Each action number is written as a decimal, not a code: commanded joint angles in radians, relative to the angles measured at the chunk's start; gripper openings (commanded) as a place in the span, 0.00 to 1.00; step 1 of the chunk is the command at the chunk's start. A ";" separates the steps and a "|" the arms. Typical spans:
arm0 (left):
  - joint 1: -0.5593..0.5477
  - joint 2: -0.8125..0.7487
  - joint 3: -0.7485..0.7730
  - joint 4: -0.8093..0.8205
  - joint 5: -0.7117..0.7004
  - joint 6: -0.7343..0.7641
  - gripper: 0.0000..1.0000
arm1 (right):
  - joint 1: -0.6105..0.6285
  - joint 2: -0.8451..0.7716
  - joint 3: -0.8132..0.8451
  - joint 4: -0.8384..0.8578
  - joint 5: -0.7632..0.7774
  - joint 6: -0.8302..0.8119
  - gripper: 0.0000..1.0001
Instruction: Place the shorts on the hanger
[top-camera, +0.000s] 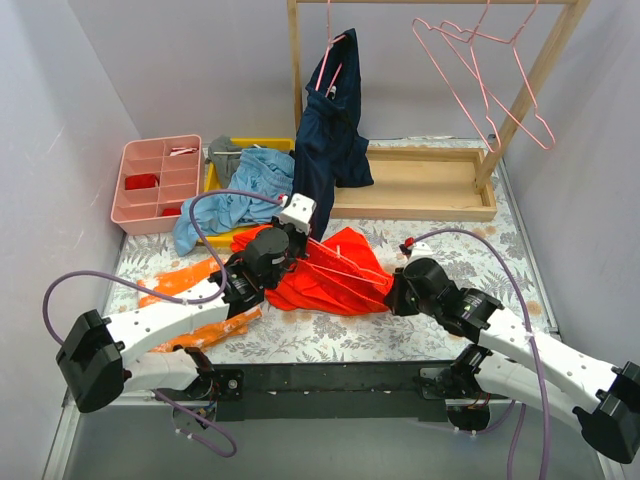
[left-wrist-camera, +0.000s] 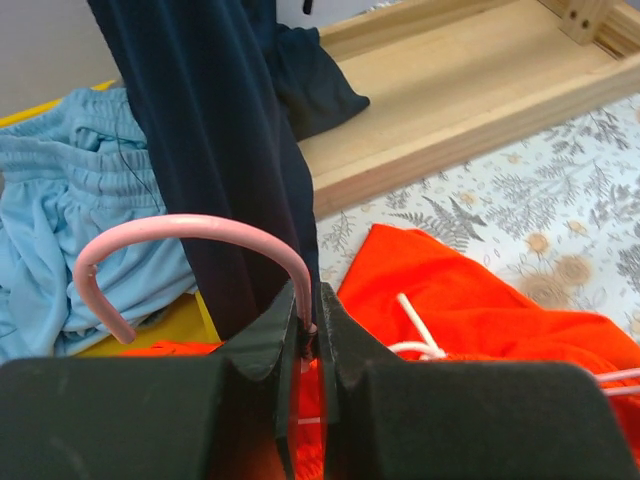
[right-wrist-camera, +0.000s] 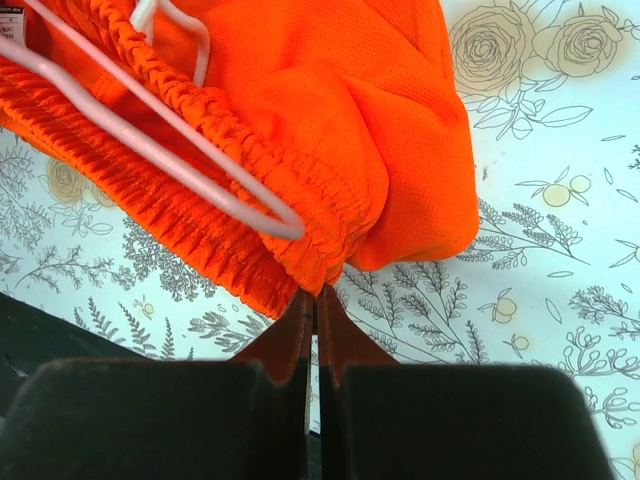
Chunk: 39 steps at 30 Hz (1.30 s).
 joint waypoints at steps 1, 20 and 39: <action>-0.001 0.015 -0.002 0.116 -0.145 0.077 0.00 | -0.003 0.006 0.091 -0.134 0.027 0.009 0.01; -0.032 -0.161 -0.157 0.225 -0.179 0.036 0.00 | -0.055 0.120 0.252 -0.277 0.052 0.014 0.01; -0.049 -0.168 -0.213 0.273 -0.205 0.019 0.00 | -0.199 0.174 0.366 -0.299 -0.005 -0.069 0.01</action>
